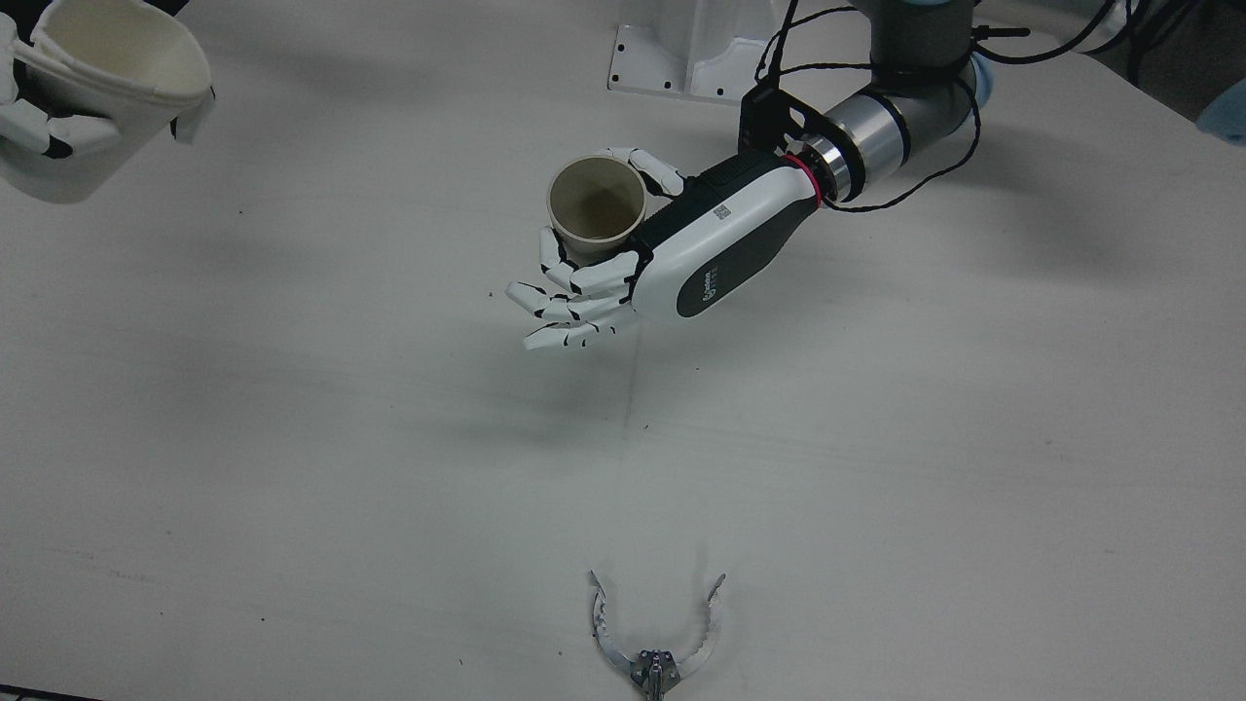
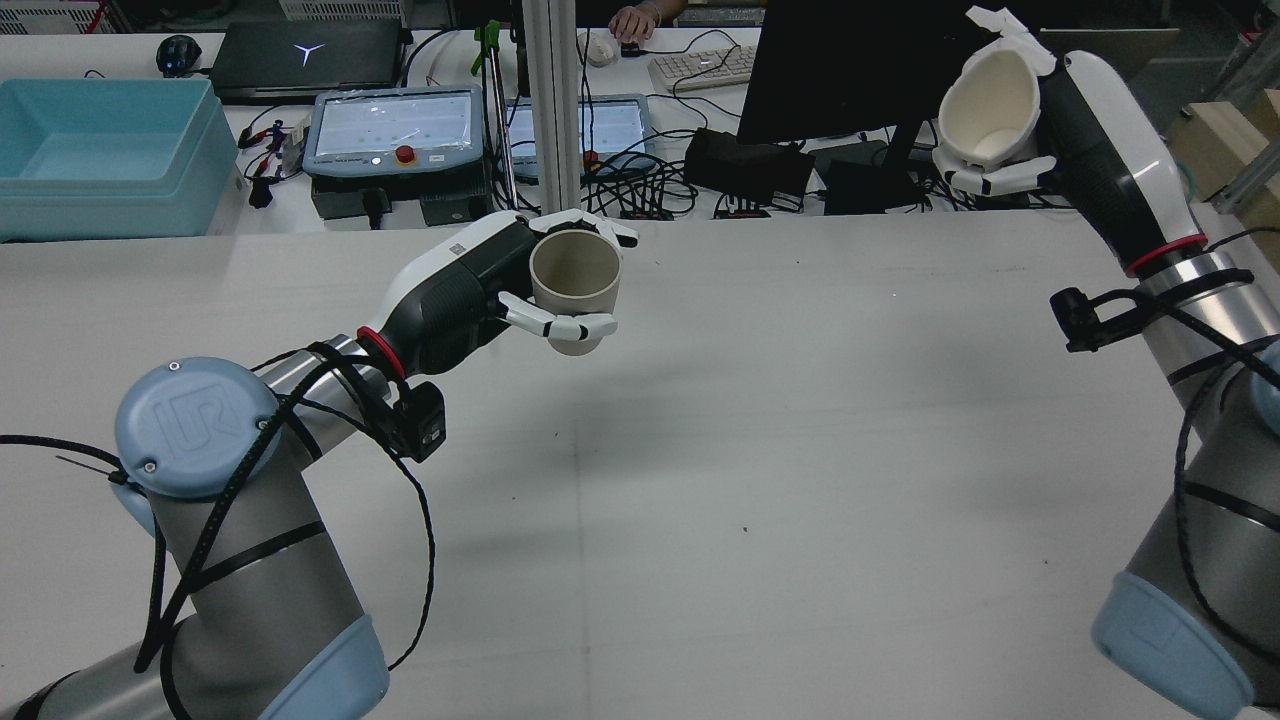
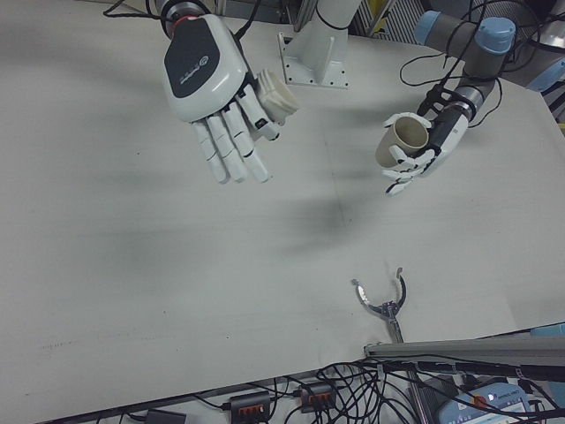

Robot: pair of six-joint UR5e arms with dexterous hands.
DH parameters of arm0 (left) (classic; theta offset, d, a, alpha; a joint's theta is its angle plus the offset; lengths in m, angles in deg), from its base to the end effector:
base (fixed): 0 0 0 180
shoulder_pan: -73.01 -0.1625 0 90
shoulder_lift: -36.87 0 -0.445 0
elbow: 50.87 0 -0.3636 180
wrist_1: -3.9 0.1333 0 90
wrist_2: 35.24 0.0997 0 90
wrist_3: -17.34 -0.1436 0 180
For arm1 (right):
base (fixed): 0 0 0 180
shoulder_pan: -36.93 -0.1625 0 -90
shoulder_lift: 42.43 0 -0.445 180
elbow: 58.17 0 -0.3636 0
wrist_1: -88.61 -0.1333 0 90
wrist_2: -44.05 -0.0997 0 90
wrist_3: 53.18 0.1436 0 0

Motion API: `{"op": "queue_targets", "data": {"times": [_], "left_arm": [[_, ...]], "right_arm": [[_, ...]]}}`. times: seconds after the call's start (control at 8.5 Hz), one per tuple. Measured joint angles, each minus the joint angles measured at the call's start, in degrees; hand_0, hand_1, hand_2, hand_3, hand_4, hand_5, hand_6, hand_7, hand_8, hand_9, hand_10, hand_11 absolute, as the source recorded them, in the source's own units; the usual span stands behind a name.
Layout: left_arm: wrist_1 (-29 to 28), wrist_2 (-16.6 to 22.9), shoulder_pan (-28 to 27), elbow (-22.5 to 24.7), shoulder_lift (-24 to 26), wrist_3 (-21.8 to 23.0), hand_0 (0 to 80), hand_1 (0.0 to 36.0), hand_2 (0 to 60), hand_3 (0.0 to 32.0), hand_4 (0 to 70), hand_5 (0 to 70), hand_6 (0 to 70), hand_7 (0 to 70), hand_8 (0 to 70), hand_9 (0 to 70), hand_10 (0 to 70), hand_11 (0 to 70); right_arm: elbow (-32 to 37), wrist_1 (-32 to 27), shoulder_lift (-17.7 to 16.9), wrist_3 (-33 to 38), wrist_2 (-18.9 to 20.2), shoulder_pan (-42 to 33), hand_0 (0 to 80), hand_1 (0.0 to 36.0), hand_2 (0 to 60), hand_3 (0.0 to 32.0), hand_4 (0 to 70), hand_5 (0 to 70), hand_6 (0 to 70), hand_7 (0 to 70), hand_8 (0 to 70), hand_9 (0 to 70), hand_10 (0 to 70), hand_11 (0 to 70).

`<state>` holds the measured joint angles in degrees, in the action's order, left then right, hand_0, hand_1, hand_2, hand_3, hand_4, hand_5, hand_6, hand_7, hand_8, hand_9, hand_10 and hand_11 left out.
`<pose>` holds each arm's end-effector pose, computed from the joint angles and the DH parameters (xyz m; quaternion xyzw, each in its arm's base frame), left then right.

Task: Pour water
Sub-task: 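Raise the right cup upright and move both cups apart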

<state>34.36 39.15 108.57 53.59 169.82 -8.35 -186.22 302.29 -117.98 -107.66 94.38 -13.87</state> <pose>0.4430 -0.5281 0.2081 -0.1409 0.8357 -0.4710 0.2448 -0.1222 -0.5058 0.3637 0.2974 -0.7319 0.5758 0.2106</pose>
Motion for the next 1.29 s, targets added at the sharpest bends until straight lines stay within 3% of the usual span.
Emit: {"op": "queue_targets", "data": {"times": [0.35, 0.71, 1.06, 1.29], "left_arm": [[-2.21, 1.54, 6.74, -0.13, -6.23, 2.76, 52.9, 36.0, 60.0, 0.0, 26.1, 70.0, 14.0, 29.2, 6.2, 11.7, 6.4, 11.9], [-11.49, 1.71, 11.27, -1.31, -20.23, 5.59, 53.2, 36.0, 60.0, 0.0, 27.0, 70.0, 14.7, 30.2, 6.9, 12.7, 6.7, 12.4], [-25.08, 1.80, 17.25, -10.06, -30.98, 7.70, 52.1, 34.8, 60.0, 0.0, 28.7, 70.0, 15.0, 31.0, 7.8, 14.0, 7.2, 12.9], [-36.77, 1.58, 19.90, -18.75, -35.56, 7.78, 52.1, 33.3, 60.0, 0.0, 29.5, 70.0, 14.7, 30.9, 7.9, 14.3, 7.4, 13.1]], "right_arm": [[8.51, -1.62, -3.14, 19.16, -0.72, -0.21, 46.3, 18.2, 36.5, 0.0, 17.4, 55.3, 4.6, 9.7, 4.8, 9.4, 5.7, 9.5], [14.14, -8.24, -7.48, 28.36, -0.66, -0.18, 46.1, 17.6, 34.7, 0.0, 16.3, 55.6, 4.7, 10.2, 5.0, 9.8, 6.0, 9.9], [14.58, -9.40, -9.78, 30.10, -0.59, 0.05, 46.2, 17.5, 33.4, 0.0, 15.6, 54.7, 4.2, 9.4, 4.8, 9.4, 5.7, 9.5], [14.52, -9.46, -11.16, 30.52, -0.27, 0.12, 46.3, 17.5, 33.2, 0.0, 15.6, 54.7, 4.4, 10.1, 4.8, 9.5, 5.7, 9.5]]}}
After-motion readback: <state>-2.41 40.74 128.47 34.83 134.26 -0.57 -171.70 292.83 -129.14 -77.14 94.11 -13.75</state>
